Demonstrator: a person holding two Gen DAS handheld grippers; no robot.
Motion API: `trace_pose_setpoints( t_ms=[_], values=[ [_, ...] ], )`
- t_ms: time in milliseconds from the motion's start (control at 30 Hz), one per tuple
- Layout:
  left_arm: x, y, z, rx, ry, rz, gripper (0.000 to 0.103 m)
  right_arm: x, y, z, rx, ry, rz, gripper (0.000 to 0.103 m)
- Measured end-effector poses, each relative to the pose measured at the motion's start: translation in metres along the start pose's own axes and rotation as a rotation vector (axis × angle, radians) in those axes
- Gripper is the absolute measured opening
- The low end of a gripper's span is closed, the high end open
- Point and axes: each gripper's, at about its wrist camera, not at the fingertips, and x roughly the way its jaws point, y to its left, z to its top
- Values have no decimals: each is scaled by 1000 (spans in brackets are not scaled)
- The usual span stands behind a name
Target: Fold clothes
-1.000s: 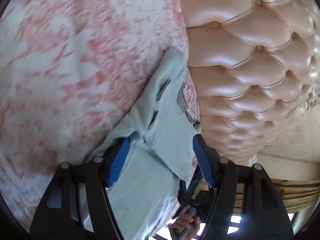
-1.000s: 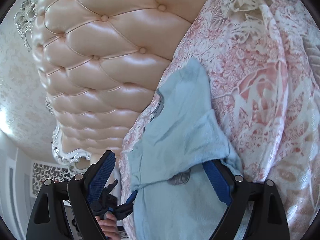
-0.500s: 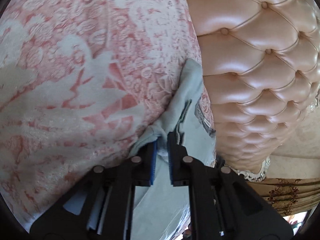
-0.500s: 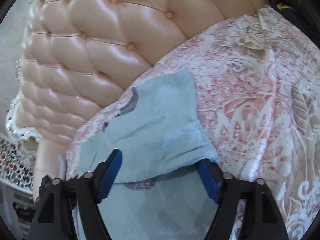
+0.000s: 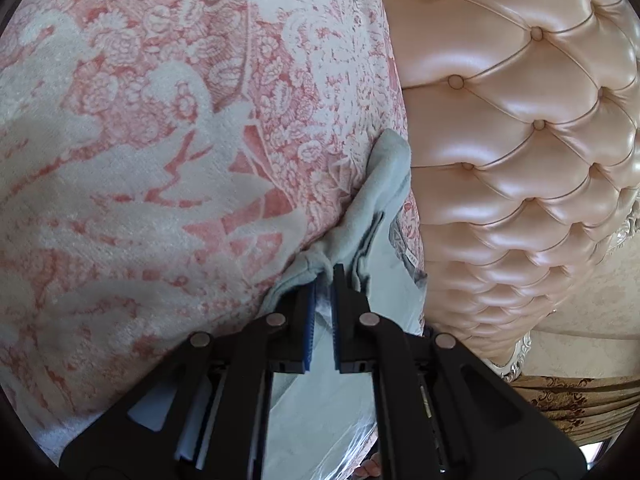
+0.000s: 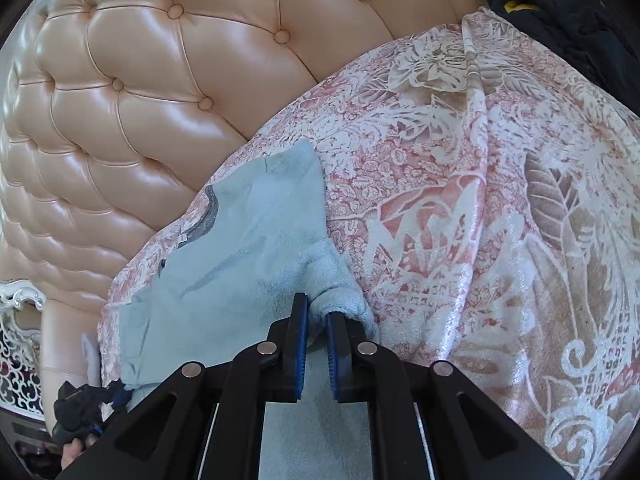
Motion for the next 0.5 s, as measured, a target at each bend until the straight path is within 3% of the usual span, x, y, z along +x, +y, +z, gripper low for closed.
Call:
trace_pose_setpoints(
  t_ms=[167, 233, 267, 300, 333, 367, 400, 467, 500],
  values=[
    [0, 4, 4, -25, 56, -31, 11, -3, 0, -3, 30, -14, -5, 5],
    [-4, 4, 3, -35, 97, -42, 20, -5, 1, -4, 48, -10, 8, 11],
    [-10, 3, 1, -28, 109, -48, 32, -7, 1, -4, 56, -3, 9, 16],
    [-18, 2, -1, -7, 120, -58, 49, -12, 1, -5, 65, 0, 15, 27],
    [-27, -1, -2, 17, 128, -66, 57, -16, 2, -5, 63, 5, 30, 35],
    [-36, -4, -3, 40, 129, -66, 66, -26, 5, -7, 39, -1, 29, 49],
    [-46, -9, -2, 72, 126, -61, 67, -35, 7, -9, 16, -7, 27, 62],
    [-58, -29, 5, 181, 117, -73, 67, -54, 12, -12, -30, -18, 24, 75],
    [-59, -42, 13, 254, 99, -76, 67, -63, 15, -13, -54, -26, 22, 76]
  ],
)
